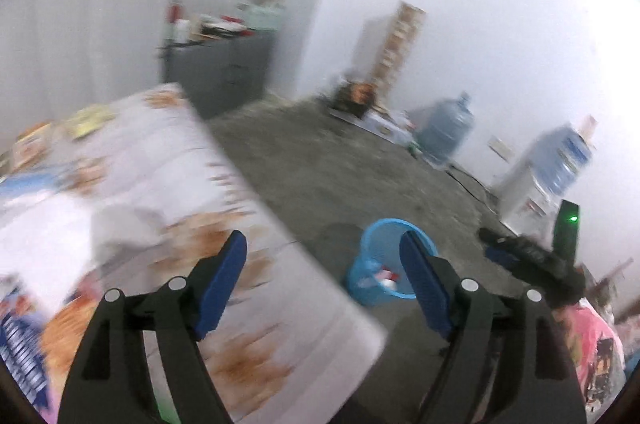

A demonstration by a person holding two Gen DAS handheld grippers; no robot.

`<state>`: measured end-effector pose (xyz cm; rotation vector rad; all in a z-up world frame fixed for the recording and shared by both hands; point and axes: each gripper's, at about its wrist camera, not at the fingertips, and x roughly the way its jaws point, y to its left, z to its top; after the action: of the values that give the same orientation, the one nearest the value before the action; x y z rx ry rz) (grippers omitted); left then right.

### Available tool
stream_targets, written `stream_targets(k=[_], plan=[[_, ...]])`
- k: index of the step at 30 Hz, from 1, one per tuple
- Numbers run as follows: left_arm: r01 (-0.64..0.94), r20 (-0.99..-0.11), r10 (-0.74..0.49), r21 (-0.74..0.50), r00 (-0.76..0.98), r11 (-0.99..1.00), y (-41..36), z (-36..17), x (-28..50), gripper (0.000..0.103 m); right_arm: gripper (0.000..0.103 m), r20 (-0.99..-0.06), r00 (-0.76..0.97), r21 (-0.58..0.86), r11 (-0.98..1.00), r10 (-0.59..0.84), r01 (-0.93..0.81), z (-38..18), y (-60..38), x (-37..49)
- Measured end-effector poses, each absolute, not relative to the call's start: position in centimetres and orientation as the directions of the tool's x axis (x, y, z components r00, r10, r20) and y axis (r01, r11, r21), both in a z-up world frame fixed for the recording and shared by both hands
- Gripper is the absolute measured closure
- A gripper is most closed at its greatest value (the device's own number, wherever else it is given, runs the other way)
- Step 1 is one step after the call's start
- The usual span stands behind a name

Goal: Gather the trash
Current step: 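Move both tools back over the table toward the tissues and snack bags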

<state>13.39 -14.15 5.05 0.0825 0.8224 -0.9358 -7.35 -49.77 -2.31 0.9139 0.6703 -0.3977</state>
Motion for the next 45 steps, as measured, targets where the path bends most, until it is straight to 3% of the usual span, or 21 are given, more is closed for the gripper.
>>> stream_targets(k=[9,17,27,34,38,41,45], plan=[[0.557,-0.628,-0.590,-0.283,0.508,0.781,-0.4,4.4,13.8,0.025,0.021,-0.624,0.762,0.655,0.647,0.173,0.389,1.0,-44.1,-2.4],[0.506,-0.600,-0.560,-0.279,0.571,0.816,4.5,4.2,13.5,0.025,0.021,-0.591,0.713,0.698,0.682,0.379,0.216,2.6,-37.3,2.1],[0.482,-0.564,-0.585,-0.340,0.583,0.808,8.1,2.7,14.0,0.025,0.021,-0.644,0.633,0.573,0.819,0.430,0.027,5.2,-26.8,9.9],[0.479,-0.532,-0.604,-0.370,0.593,0.796,9.5,2.4,15.3,0.025,0.030,-0.694,0.584,0.437,0.891,0.421,-0.123,5.2,-19.4,15.9],[0.478,-0.518,-0.615,-0.389,0.594,0.788,10.0,2.2,16.2,0.030,0.037,-0.728,0.574,0.342,0.924,0.375,-0.170,4.4,-16.5,19.0],[0.477,-0.515,-0.627,-0.406,0.585,0.779,10.3,1.8,17.0,0.035,0.044,-0.738,0.561,0.323,0.927,0.374,-0.193,3.8,-15.2,20.4],[0.477,-0.519,-0.634,-0.418,0.573,0.773,10.4,1.4,17.8,0.037,0.046,-0.725,0.562,0.320,0.918,0.397,-0.236,4.0,-14.5,21.2]])
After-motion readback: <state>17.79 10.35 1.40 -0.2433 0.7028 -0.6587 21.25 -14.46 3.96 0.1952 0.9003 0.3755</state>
